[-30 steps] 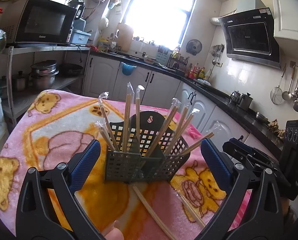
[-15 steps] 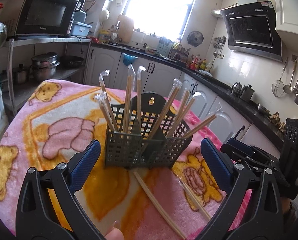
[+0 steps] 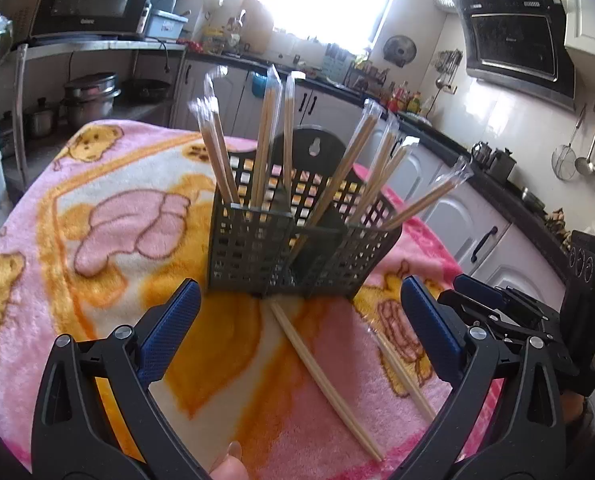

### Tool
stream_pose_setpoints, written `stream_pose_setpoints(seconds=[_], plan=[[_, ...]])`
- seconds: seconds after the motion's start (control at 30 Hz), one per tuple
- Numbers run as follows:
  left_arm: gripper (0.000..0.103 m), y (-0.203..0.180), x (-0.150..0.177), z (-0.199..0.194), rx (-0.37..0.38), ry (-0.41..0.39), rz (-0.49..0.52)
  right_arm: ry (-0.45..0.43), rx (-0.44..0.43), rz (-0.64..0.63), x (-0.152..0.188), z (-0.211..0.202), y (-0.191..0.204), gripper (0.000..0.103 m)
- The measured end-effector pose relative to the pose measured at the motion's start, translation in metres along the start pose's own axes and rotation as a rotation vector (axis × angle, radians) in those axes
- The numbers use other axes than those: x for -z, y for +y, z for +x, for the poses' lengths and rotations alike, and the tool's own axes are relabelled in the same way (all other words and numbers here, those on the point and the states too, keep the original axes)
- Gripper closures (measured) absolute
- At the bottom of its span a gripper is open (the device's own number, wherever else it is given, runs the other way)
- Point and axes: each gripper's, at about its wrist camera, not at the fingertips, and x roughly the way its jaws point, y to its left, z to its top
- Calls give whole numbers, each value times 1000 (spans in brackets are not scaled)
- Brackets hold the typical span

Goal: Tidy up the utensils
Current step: 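Raise both open tools and lower them onto the chopsticks beside the caddy, then close the left tool on a wrapped chopstick while the right tool grasps another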

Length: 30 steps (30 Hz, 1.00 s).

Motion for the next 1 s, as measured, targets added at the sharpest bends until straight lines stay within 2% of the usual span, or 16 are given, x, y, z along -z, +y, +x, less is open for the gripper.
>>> stream_pose_setpoints(seconds=[0.27,0.63,0.77,1.0], plan=[[11,2,11,20,-1,60,-8,68,-2,7,12,14,-5,53],[11,10,24,63,-12,181,-30,144,-3,2,26,33,-11,53],[25,12,25,79,-14,225,-37,181,-4,-3,30,43,-12,53],[35,13,29,105,-3,297,-68,237,-19,-15,34,61,-10,53]])
